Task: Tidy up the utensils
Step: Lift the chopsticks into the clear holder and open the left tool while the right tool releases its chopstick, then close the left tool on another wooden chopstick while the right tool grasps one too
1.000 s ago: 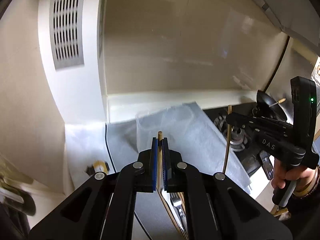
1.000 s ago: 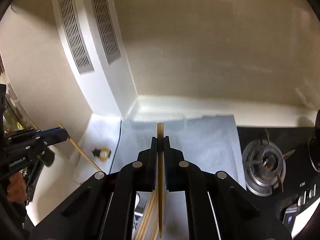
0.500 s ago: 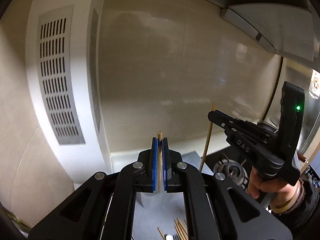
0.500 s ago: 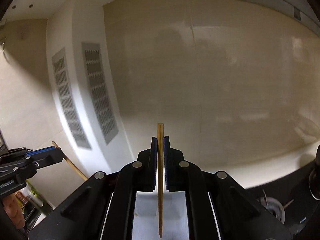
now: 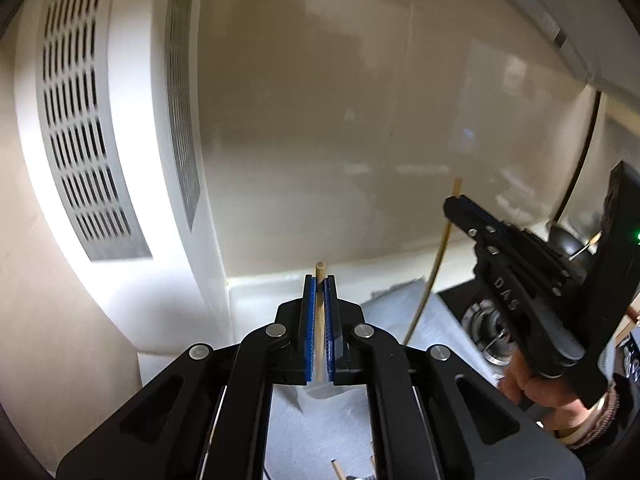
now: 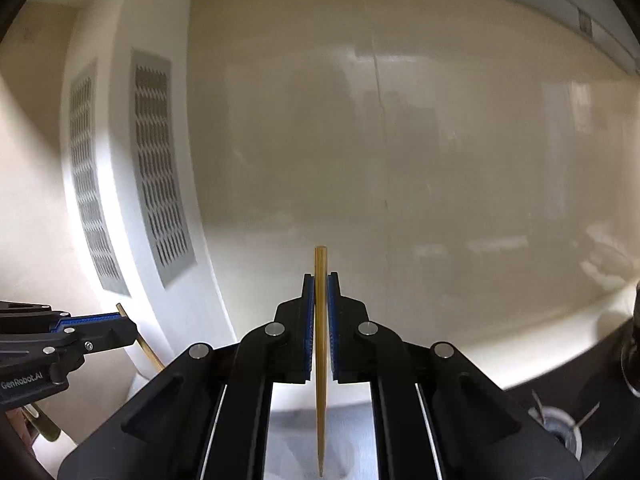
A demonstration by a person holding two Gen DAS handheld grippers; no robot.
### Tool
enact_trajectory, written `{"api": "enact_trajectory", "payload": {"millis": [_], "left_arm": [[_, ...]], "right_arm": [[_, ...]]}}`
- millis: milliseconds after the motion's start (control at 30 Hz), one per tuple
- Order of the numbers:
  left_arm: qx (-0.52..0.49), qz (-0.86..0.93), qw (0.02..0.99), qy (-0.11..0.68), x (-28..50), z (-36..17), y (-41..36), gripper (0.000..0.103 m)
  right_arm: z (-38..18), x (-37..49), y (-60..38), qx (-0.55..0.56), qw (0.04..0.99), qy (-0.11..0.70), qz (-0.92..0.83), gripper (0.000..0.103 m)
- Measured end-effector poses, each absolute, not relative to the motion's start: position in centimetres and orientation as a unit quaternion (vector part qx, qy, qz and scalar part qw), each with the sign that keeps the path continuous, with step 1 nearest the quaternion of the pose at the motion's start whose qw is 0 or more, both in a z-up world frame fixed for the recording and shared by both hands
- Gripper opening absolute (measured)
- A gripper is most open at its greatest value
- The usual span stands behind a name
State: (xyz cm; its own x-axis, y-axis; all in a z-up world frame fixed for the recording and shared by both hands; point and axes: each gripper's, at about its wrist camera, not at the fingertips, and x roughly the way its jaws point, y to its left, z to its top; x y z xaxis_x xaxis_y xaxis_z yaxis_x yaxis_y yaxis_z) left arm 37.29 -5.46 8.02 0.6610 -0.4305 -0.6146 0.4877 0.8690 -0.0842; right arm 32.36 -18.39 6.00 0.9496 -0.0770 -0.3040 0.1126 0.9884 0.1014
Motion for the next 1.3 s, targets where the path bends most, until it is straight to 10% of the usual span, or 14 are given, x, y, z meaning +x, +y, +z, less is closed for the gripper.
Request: {"api": "enact_trajectory", "payload": {"millis": [200, 267, 300, 600, 933, 1300], "left_arm": [[0.059, -0.236, 0.895, 0.374, 38.0, 4.8, -6.1, 0.014], [0.059, -0.217, 0.896, 0.384, 37.7, 4.5, -5.6, 0.079], [0.052, -0.206, 0.900, 0.382, 37.2, 4.5, -5.2, 0.086], [0.035, -0.155, 0.889, 0.429, 33.5, 1.9, -0.3, 0.087], [0.085, -0.114, 0.839, 0.525, 29.6, -6.0, 0.4, 0.087], [0.089, -0.120, 0.817, 0.557, 26.7, -8.9, -0.7, 0.087]], "right_arm": [[3.6, 32.0, -18.4, 0.073, 0.977, 0.199, -0.028, 0.027], [3.4, 31.4, -18.6, 0.077, 0.976, 0.204, -0.023, 0.042], [3.5, 30.7, -18.6, 0.080, 0.975, 0.205, -0.021, 0.046], [1.5, 23.6, -18.9, 0.086, 0.961, 0.261, -0.023, 0.072], [-8.2, 19.7, -18.6, 0.115, 0.880, 0.460, -0.041, 0.073], [-9.3, 18.7, -17.6, 0.101, 0.867, 0.488, -0.021, 0.074]]}}
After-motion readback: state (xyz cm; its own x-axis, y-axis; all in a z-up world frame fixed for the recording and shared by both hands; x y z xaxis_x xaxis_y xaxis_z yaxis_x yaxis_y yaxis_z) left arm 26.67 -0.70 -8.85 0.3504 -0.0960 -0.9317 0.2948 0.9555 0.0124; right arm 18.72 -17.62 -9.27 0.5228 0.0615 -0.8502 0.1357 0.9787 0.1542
